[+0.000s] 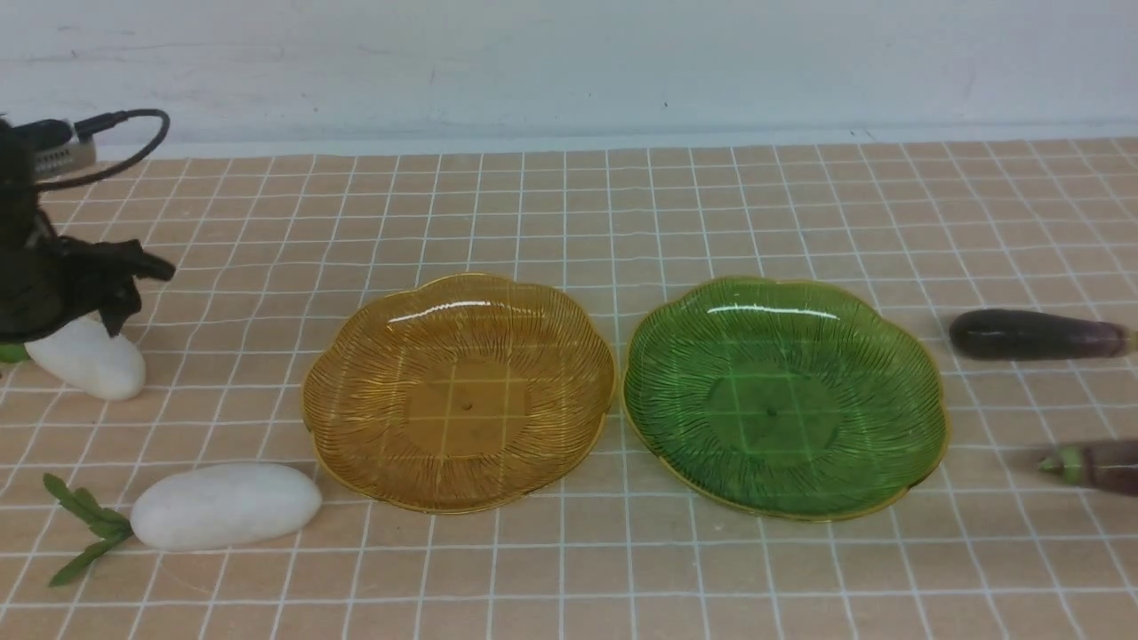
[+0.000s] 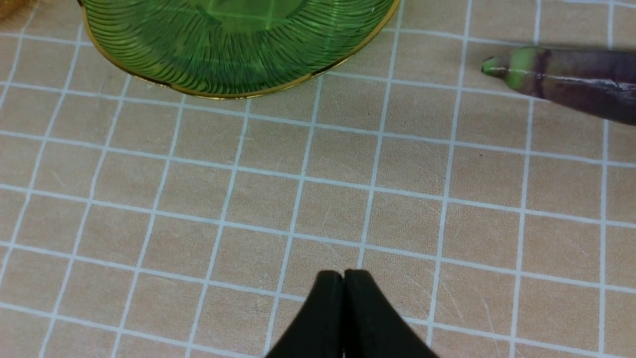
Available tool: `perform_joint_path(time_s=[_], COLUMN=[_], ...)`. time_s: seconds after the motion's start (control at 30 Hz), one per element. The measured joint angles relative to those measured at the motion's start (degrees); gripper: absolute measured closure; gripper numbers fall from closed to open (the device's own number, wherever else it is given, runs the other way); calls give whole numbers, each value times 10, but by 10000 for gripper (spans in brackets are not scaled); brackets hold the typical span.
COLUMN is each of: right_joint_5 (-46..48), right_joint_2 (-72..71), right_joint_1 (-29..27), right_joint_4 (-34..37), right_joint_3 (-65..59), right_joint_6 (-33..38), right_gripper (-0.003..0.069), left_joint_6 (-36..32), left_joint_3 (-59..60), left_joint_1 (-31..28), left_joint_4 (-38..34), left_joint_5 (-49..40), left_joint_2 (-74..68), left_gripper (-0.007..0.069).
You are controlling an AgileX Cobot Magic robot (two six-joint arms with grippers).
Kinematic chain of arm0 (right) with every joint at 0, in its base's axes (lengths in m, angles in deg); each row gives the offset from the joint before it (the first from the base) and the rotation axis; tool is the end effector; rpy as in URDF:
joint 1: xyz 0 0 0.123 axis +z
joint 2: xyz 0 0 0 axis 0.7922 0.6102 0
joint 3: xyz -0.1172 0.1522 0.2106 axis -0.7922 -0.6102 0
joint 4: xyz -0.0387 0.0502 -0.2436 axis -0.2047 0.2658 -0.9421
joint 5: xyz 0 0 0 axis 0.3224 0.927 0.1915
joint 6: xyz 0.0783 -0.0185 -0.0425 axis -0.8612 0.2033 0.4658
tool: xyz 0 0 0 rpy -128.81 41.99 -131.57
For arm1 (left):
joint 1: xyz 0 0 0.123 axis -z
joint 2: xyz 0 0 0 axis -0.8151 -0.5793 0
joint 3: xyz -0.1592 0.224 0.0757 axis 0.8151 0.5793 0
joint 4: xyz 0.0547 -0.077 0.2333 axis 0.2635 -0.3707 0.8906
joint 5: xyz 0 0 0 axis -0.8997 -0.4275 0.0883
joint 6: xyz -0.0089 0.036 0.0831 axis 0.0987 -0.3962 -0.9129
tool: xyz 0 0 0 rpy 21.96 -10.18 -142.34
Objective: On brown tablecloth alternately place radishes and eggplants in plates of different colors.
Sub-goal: 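Pick up the white radish and place it in the left plate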
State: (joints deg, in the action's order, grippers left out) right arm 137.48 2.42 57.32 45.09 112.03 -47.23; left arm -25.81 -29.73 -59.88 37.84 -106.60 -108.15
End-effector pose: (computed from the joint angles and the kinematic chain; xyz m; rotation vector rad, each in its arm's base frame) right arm 0.1122 0.0237 0.2864 -0.1874 2.5931 0.2263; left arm 0.4304 0.0740 0.2361 -1.0191 2.4645 0.3690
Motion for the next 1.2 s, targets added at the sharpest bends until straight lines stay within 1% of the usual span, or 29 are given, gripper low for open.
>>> perform_joint_path(time_s=[0.1, 0.2, 0.33, 0.53, 0.57, 0.6, 0.7, 0.73, 0.83, 1.0, 1.03, 1.1, 1.13, 1.2], right_joint_5=[-1, -1, -1, -1, -2, -4, -7, -9, -13, -21, -24, -32, -34, -40], right_joint_2=[0, 0, 0, 0, 0, 0, 0, 0, 1, 1, 1, 1, 1, 1], right_joint_1=[0, 0, 0, 0, 0, 0, 0, 0, 0, 0, 0, 0, 0, 0], right_joint_4=[0, 0, 2, 30, 36, 43, 52, 55, 59, 59, 59, 59, 59, 59], right_joint_3=[0, 0, 0, 0, 0, 0, 0, 0, 0, 0, 0, 0, 0, 0], right_joint_6=[1, 2, 6, 39, 49, 55, 60, 62, 64, 65, 65, 65, 65, 66], right_gripper=[673, 673, 673, 673, 673, 673, 673, 673, 673, 673, 673, 673, 673, 673], left_joint_6=[44, 68, 69, 77, 78, 75, 56, 46, -17, -119, -152, -229, -255, -330], left_joint_3=[-2, -2, -2, -2, -4, -5, -7, -8, -20, -57, -69, -96, -103, -119], left_joint_1=[-4, -5, -5, -5, -5, -5, -5, -5, -4, 11, 19, 46, 57, 93], left_joint_4=[2, 3, 21, 43, 47, 47, 48, 47, 25, -39, -53, -110, -129, -179], left_joint_5=[-1, -7, 0, 11, 14, 14, 15, 14, -4, -41, -54, -83, -91, -111], left_joint_2=[-24, -57, -90, -124, -126, -128, -128, -128, -123, -99, -93, -71, -65, -54], left_gripper=[-23, -22, -3, 52, 71, 118, 207, 216, 258, 259, 259, 260, 260, 260])
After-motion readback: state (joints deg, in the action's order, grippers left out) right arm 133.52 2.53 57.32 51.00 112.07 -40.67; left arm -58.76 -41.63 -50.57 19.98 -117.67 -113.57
